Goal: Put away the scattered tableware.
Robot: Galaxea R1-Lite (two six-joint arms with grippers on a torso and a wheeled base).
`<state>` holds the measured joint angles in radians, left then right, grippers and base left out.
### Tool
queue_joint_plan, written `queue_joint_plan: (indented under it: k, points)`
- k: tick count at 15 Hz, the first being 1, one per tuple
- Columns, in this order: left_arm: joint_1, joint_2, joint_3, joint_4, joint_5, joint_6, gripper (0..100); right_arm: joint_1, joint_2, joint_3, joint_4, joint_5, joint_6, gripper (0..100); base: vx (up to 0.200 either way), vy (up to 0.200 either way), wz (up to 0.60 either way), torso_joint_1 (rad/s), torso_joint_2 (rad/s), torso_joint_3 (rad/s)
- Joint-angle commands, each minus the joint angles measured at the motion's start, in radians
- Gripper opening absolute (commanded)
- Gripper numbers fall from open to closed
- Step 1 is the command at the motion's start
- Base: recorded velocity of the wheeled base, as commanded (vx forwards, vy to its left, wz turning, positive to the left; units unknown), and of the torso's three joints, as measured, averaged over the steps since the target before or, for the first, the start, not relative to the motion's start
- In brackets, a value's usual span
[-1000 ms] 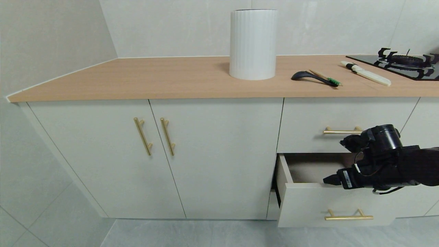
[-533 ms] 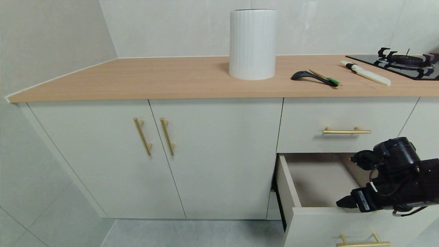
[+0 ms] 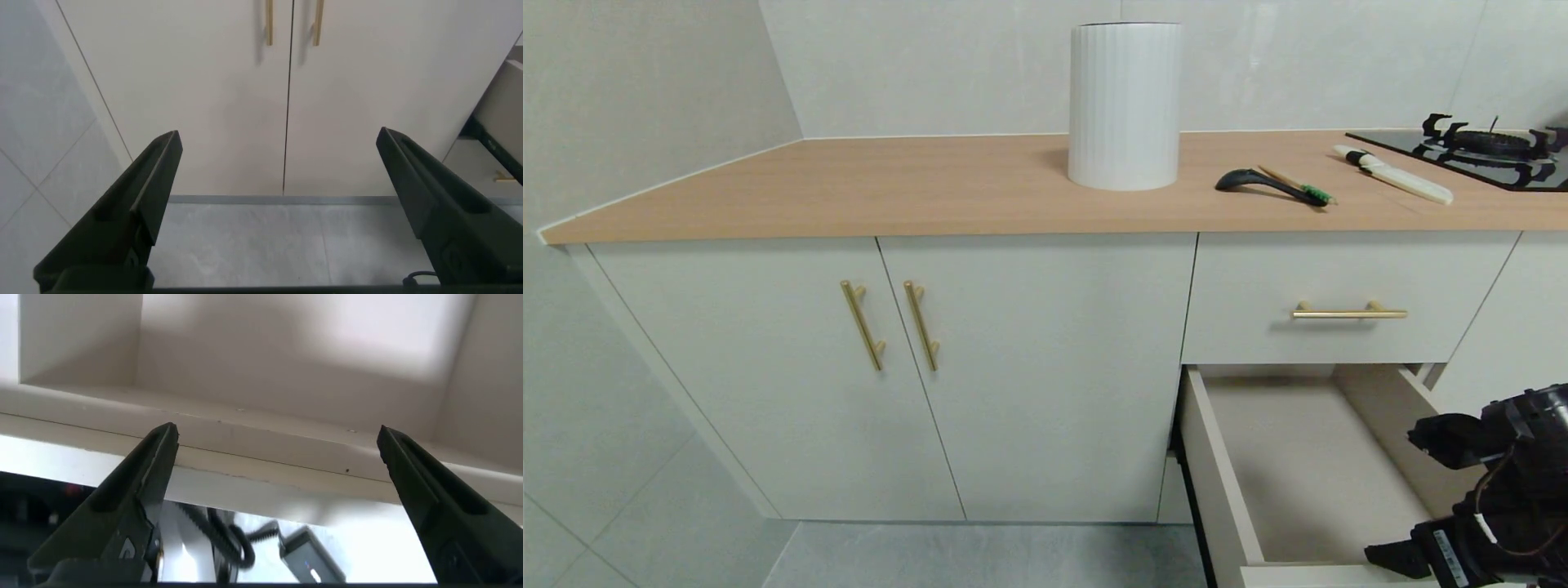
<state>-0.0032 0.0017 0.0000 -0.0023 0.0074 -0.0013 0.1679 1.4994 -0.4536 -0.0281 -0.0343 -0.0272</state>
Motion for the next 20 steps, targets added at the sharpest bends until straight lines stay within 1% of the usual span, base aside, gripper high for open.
queue_joint_plan:
  k: [1, 4, 6, 8, 9, 10, 11, 12, 13, 16, 18, 19, 20]
  points:
    - [0.0, 0.0, 0.0, -0.001, 0.0, 0.0, 100, 0.004, -0.065, 0.016, 0.033, 0.001, 0.0, 100, 0.0, 0.0, 0.0, 0.0, 0.0, 0.0]
    - [0.0, 0.001, 0.0, -0.001, 0.0, 0.0, 100, 0.005, -0.12, 0.015, 0.091, 0.001, 0.001, 100, 0.0, 0.0, 0.0, 0.0, 0.0, 0.0]
    - [0.0, 0.0, 0.0, -0.001, 0.0, 0.0, 100, 0.005, -0.156, 0.01, 0.105, 0.001, 0.001, 100, 0.0, 0.0, 0.0, 0.0, 0.0, 0.0]
    - [0.0, 0.0, 0.0, -0.001, 0.0, 0.0, 100, 0.004, -0.235, -0.051, 0.116, -0.001, 0.004, 100, 0.0, 0.0, 0.0, 0.0, 0.0, 0.0]
    - [0.0, 0.0, 0.0, -0.001, 0.0, 0.0, 100, 0.004, -0.277, -0.099, 0.146, -0.001, 0.004, 100, 0.0, 0.0, 0.0, 0.0, 0.0, 0.0]
    - [0.0, 0.001, 0.0, -0.001, 0.0, 0.0, 100, 0.002, -0.33, -0.254, 0.278, 0.004, 0.006, 100, 0.0, 0.0, 0.0, 0.0, 0.0, 0.0]
    - [0.0, 0.0, 0.0, -0.001, 0.0, 0.0, 100, 0.002, -0.337, -0.307, 0.326, 0.01, 0.006, 100, 0.0, 0.0, 0.0, 0.0, 0.0, 0.0]
    - [0.0, 0.0, 0.0, -0.001, 0.0, 0.0, 100, 0.004, -0.326, -0.528, 0.497, 0.016, 0.009, 100, 0.0, 0.0, 0.0, 0.0, 0.0, 0.0]
    - [0.0, 0.001, 0.0, -0.001, 0.0, 0.0, 100, 0.004, -0.289, -0.669, 0.568, 0.016, 0.009, 100, 0.0, 0.0, 0.0, 0.0, 0.0, 0.0]
    - [0.0, 0.0, 0.0, 0.001, 0.0, 0.0, 100, 0.024, -0.151, -0.964, 0.636, 0.008, 0.01, 100, 0.0, 0.0, 0.0, 0.0, 0.0, 0.0]
    - [0.0, 0.0, 0.0, 0.001, 0.0, 0.0, 100, 0.027, -0.083, -1.076, 0.677, 0.007, 0.01, 100, 0.0, 0.0, 0.0, 0.0, 0.0, 0.0]
    - [0.0, 0.0, 0.0, -0.001, 0.0, 0.0, 100, 0.036, 0.004, -1.186, 0.689, 0.005, 0.01, 100, 0.0, 0.0, 0.0, 0.0, 0.0, 0.0]
    - [0.0, 0.0, 0.0, -0.001, 0.0, 0.0, 100, 0.036, 0.055, -1.249, 0.689, 0.005, 0.012, 100, 0.0, 0.0, 0.0, 0.0, 0.0, 0.0]
